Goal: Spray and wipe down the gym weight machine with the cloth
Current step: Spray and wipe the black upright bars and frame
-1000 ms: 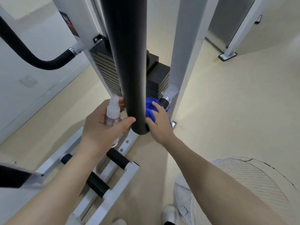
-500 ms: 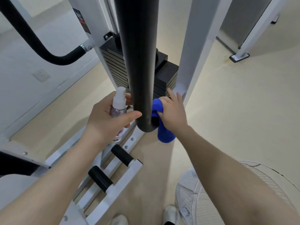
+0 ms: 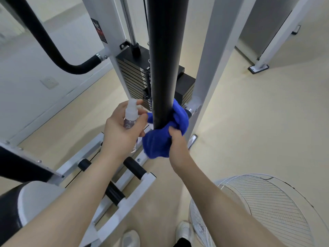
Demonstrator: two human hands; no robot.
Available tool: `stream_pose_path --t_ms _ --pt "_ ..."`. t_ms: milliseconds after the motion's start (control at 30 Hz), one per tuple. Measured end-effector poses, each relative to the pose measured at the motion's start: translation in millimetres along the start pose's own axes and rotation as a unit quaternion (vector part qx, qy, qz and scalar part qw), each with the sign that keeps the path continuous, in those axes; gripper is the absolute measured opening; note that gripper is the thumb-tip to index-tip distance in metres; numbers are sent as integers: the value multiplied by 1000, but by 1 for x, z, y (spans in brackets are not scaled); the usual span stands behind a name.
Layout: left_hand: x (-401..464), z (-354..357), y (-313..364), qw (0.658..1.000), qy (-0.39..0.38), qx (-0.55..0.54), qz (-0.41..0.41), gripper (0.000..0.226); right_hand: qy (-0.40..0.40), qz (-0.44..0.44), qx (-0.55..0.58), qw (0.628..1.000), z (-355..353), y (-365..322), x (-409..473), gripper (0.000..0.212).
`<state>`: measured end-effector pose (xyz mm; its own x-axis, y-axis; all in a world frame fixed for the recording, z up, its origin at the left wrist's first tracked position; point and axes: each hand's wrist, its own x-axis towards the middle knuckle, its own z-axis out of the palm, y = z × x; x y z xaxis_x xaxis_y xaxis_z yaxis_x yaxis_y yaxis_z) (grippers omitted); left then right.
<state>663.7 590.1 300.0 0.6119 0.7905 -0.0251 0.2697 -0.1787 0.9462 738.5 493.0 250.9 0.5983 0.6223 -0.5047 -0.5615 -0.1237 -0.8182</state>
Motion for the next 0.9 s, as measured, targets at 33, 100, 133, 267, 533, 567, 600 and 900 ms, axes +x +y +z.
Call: stream_pose_path --t_ms 33,100,133,267,533,567,600,900 --pt "0 -3 -2 1000 3 -1 -8 23 17 -29 -40 999 -2 11 0 13" --pt "-3 -6 -6 1000 -4 3 -17 21 52 -58 -118 990 -6 22 -2 9" --pt "-5 -8 -8 1000 -9 2 -17 19 60 -58 -133 988 -5 20 -3 5" --pt "-17 -16 -8 999 -35 5 -9 19 72 -75 -42 994 4 -5 -11 25" --pt "-14 -12 -4 997 -75 5 -6 33 138 -159 -202 956 13 6 2 36" --pt "-16 -9 -7 996 -83 9 -4 34 134 -103 -259 951 8 23 7 26" --pt "-17 -6 -9 996 -91 10 -4 35 112 -57 -325 937 3 41 11 22" --pt "-16 1 -11 996 -78 23 -46 32 151 -39 -380 912 -80 -12 48 18"
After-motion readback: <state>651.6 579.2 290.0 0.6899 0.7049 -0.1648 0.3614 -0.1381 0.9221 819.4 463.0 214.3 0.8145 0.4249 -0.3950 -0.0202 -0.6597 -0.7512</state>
